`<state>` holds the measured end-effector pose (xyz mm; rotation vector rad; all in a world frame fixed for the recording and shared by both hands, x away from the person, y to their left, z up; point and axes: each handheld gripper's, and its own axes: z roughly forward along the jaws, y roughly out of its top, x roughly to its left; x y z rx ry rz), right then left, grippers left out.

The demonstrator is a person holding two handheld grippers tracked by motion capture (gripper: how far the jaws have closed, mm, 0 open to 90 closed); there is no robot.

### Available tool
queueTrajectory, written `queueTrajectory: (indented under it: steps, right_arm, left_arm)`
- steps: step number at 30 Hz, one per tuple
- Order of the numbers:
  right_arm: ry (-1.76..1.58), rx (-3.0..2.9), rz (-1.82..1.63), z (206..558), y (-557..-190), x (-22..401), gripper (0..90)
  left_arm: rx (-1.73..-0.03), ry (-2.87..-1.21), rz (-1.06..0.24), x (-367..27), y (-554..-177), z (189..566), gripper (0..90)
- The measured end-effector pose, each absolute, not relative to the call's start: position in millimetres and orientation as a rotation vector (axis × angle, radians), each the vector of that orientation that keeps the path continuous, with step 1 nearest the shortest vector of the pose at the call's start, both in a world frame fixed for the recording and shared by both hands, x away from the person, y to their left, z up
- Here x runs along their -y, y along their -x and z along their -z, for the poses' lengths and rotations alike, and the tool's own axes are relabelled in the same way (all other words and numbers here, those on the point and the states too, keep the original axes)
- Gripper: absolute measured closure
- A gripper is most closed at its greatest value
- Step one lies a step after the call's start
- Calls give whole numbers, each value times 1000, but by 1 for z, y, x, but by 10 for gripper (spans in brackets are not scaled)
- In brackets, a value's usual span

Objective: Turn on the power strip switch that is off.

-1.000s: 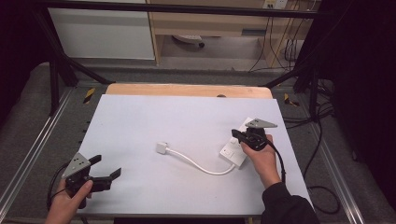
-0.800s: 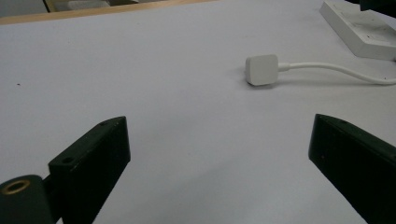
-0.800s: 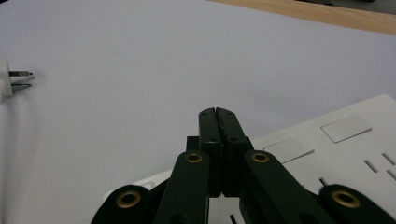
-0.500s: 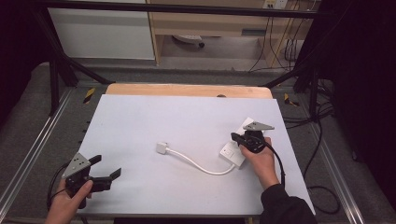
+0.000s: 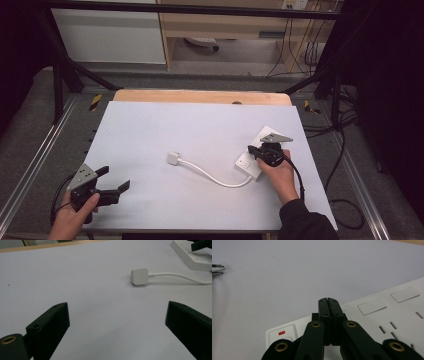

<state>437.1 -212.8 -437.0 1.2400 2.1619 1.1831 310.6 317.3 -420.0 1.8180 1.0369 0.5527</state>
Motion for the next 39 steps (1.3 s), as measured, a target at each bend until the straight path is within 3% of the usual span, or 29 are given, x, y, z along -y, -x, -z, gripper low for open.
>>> queueTrajectory:
  steps: [39]
  right_arm:
    - [-1254,-2152,-1199,442,-437,215,900]
  left_arm:
    - [-1035,-1819,-553,-317,-310,420,58]
